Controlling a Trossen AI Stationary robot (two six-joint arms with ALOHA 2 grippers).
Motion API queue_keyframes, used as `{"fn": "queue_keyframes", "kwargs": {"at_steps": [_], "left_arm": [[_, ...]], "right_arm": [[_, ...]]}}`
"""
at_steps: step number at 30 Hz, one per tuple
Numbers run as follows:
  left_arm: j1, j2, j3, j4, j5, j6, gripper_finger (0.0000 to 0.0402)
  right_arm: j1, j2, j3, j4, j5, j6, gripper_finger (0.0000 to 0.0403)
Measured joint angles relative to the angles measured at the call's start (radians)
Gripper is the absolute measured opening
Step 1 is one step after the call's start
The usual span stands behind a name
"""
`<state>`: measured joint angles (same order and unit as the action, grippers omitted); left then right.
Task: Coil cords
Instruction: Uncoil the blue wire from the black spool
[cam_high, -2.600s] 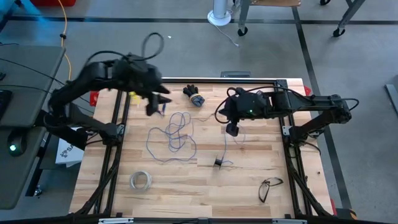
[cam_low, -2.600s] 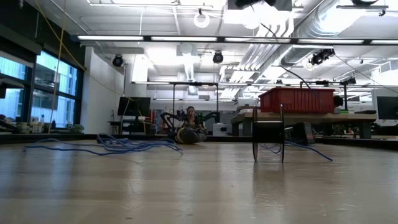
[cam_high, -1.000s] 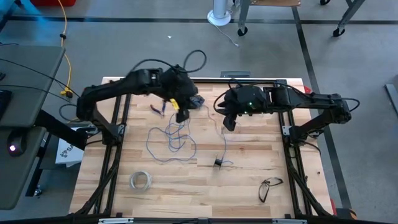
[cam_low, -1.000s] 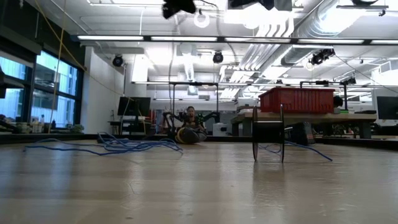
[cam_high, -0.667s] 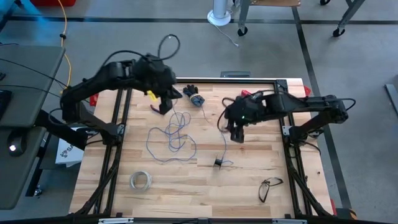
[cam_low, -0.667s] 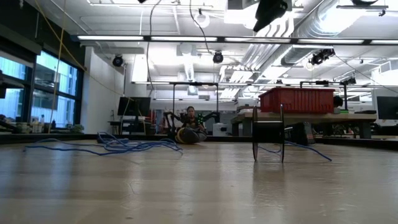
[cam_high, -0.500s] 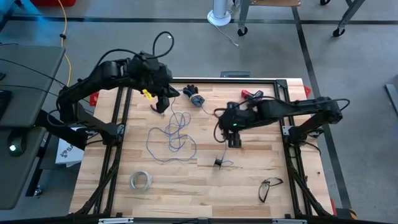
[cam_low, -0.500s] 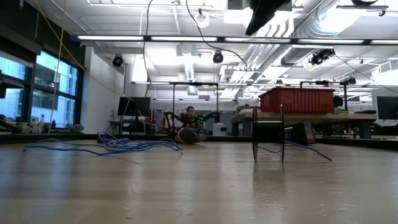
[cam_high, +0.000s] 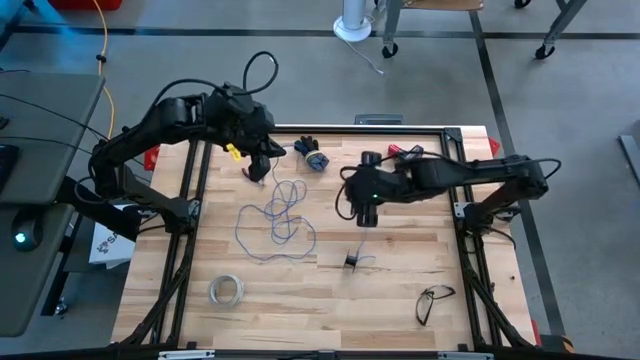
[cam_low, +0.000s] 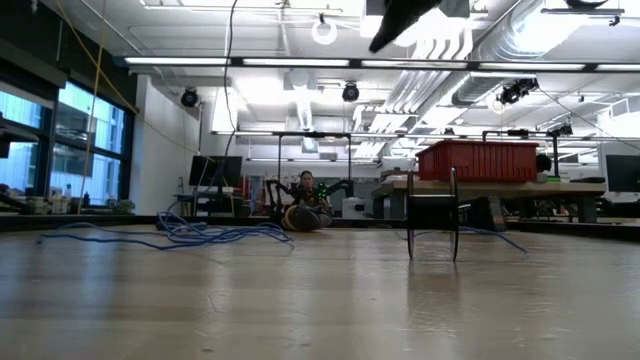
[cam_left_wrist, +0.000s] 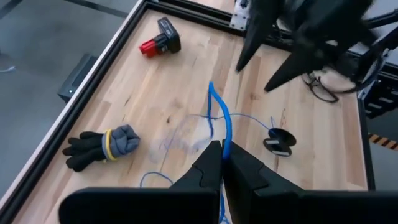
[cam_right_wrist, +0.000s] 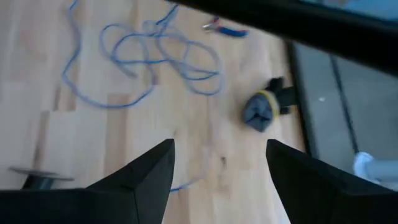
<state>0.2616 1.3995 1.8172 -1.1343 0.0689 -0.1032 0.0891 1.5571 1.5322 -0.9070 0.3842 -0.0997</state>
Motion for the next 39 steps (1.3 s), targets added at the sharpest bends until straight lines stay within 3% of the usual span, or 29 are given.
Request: {"fn": "queue_keyframes", "kwargs": {"at_steps": [3, 6, 17, 21, 26, 34, 39], "left_arm": [[0.0, 0.0, 0.0, 0.001, 0.0, 0.0, 0.0], [0.0, 0.0, 0.0, 0.001, 0.014, 0.0, 0.0], [-0.001, -0.037, 0.0, 0.005, 0.027, -0.043, 0.0], [-0.001, -0.062, 0.0, 0.015, 0.026, -0.071, 0.0], [-0.001, -0.089, 0.001, 0.043, 0.025, -0.11, 0.0], [0.0, -0.097, 0.001, 0.052, 0.023, -0.154, 0.0], [0.0, -0.097, 0.001, 0.051, 0.022, -0.165, 0.0]], "right_arm": [[-0.024, -0.011, -0.002, 0.002, 0.025, 0.015, 0.0247], [-0.058, 0.003, -0.029, 0.063, -0.019, 0.023, 0.0247], [-0.149, 0.074, -0.212, 0.635, -0.254, 0.187, 0.0247], [-0.163, 0.086, -0.305, 0.833, -0.246, 0.258, 0.0247], [-0.191, 0.104, -0.365, 0.885, -0.178, 0.282, 0.0247], [-0.197, 0.233, -0.376, 1.127, -0.259, 0.332, 0.0247], [-0.199, 0.299, -0.358, 1.181, -0.262, 0.354, 0.0247]]}}
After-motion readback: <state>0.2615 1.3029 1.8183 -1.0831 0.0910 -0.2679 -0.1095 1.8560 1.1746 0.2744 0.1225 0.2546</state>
